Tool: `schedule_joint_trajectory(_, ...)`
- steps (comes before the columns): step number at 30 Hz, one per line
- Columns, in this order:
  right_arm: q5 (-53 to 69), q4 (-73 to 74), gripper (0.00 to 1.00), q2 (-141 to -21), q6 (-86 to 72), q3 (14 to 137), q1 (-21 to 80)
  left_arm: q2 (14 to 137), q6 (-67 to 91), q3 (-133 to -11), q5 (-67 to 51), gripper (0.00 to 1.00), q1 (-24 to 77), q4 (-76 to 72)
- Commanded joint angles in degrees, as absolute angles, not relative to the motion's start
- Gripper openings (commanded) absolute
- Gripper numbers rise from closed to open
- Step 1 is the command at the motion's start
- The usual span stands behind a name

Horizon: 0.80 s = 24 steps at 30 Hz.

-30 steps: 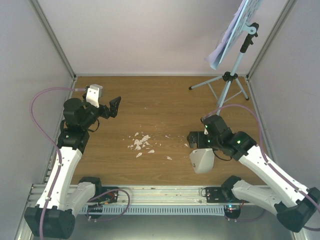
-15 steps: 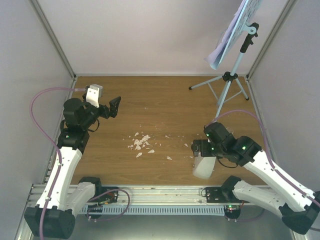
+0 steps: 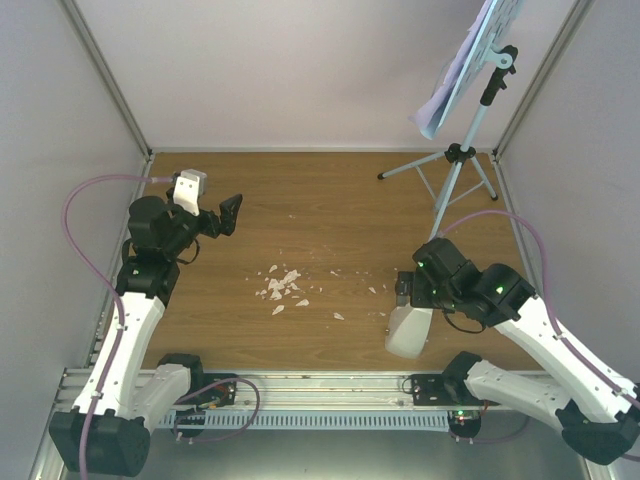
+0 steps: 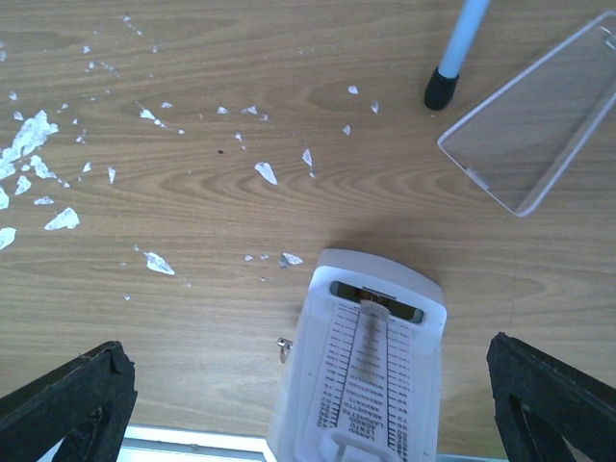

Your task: Pack up the instrument practice props

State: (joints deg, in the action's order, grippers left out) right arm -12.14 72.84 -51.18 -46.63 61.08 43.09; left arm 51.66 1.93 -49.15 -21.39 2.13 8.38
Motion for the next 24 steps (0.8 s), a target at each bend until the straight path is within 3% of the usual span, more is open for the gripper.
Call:
schedule_joint_trajectory(1, -13.7, 76.0, 1.0, -50.9, -48.9, 62.2, 43.8, 51.7, 2.0, -48.5, -21.0, 0.99, 1.8, 6.0)
schedule_joint_trajectory(8, -11.0, 76.0, 1.0, -51.5, -48.8, 61.2, 43.8, 52.3, 2.2, -48.7, -21.3, 0.99, 1.9, 6.2)
schedule_joint_trajectory(20, -8.5, 75.6, 0.85, -49.8, -51.2, 55.0, 43.8, 53.1, 2.3, -49.3, -21.9, 0.99, 1.9, 6.4)
schedule_joint_trajectory(24, -7.5, 73.2, 0.73, -49.5, -50.9, 53.1, 43.8, 53.3, 2.3, -49.5, -22.0, 0.99, 1.9, 6.4)
